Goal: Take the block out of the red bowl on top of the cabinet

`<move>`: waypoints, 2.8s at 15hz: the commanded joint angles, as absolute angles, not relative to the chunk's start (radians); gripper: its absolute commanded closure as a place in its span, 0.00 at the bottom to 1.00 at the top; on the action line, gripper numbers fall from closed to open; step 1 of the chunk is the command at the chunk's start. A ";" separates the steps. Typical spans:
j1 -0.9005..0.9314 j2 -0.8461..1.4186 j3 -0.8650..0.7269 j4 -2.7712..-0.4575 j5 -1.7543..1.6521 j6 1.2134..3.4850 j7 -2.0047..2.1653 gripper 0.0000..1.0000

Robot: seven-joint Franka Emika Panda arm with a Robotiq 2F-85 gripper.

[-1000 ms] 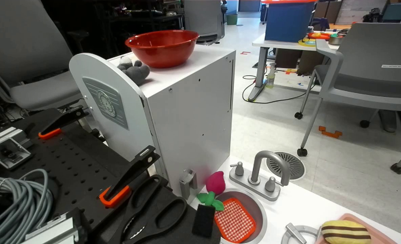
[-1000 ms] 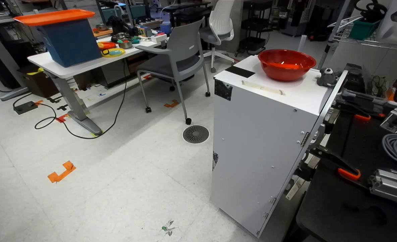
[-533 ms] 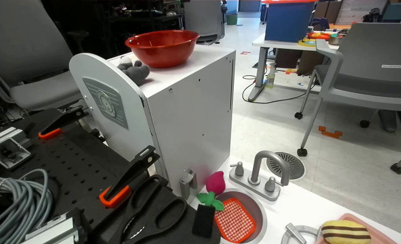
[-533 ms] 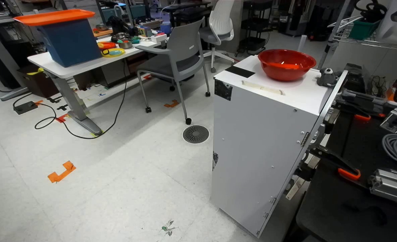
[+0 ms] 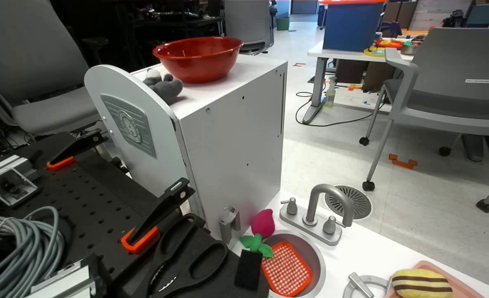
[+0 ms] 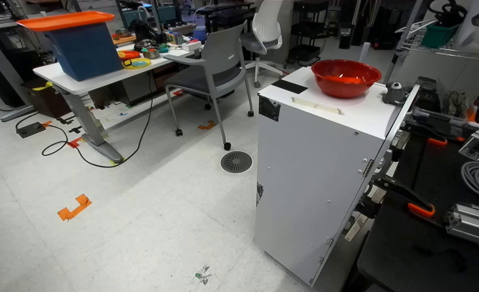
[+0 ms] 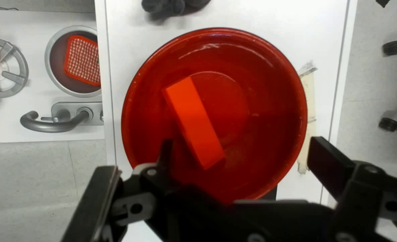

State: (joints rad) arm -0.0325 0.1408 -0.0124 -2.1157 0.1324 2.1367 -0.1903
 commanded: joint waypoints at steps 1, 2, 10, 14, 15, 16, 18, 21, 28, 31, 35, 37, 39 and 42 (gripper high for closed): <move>-0.031 0.144 -0.007 -2.108 0.130 2.094 -0.168 0.00; -0.031 0.144 -0.008 -2.109 0.131 2.090 -0.163 0.00; -0.045 0.147 -0.015 -2.146 0.153 2.135 -0.168 0.00; -0.053 0.144 -0.023 -2.175 0.158 2.169 -0.151 0.00; -0.057 0.147 -0.027 -2.180 0.157 2.192 -0.154 0.00; -0.060 0.150 -0.029 -2.186 0.158 2.219 -0.164 0.00; -0.066 0.160 -0.034 -2.192 0.159 2.266 -0.166 0.00; -0.074 0.186 -0.037 -2.182 0.152 2.309 -0.158 0.00; -0.073 0.209 -0.030 -2.168 0.138 2.350 -0.153 0.00; -0.064 0.194 -0.028 -2.177 0.125 2.347 -0.133 0.00; -0.046 0.176 -0.024 -2.192 0.101 2.349 -0.107 0.00; -0.035 0.166 -0.022 -2.198 0.083 2.351 -0.087 0.00; -0.025 0.160 -0.021 -2.200 0.062 2.349 -0.064 0.00; -0.022 0.167 -0.017 -2.193 0.069 2.343 -0.064 0.00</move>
State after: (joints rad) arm -0.0259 0.1856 -0.0216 -2.1804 0.0869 2.3364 -0.0894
